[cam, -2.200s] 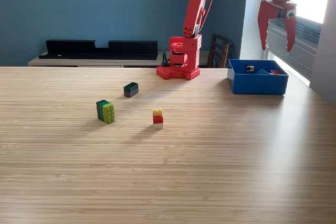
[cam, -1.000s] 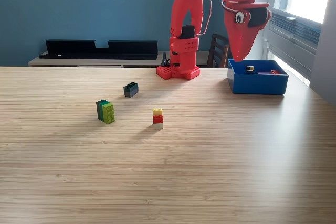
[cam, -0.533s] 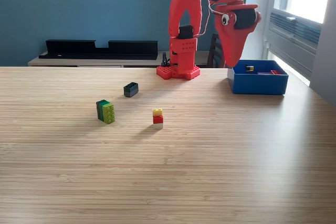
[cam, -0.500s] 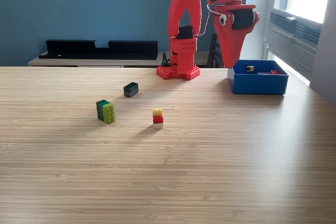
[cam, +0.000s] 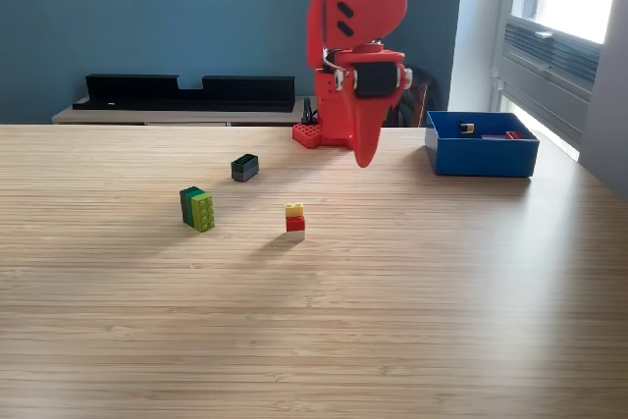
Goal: Grasp a lego block and put it in the bin.
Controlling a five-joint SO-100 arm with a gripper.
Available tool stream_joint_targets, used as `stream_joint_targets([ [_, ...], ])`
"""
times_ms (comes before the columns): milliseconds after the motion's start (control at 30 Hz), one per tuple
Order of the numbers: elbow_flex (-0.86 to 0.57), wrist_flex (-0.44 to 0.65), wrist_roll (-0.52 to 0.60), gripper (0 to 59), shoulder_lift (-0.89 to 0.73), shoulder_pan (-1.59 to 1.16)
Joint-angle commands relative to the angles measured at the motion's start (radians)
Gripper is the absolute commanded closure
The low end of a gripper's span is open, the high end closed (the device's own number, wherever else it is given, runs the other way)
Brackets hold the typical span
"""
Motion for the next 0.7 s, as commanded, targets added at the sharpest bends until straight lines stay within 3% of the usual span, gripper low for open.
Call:
stream_joint_targets([
  [33,0.000,-0.009,-0.118,38.8,0.107,0.071],
  [133,0.037,-0.012,-0.179,29.6,0.107,0.104],
  [267,0.074,-0.032,-0.227,25.3,0.106,0.123],
  [700,0.117,-0.150,-0.287,25.4,0.060,0.144],
])
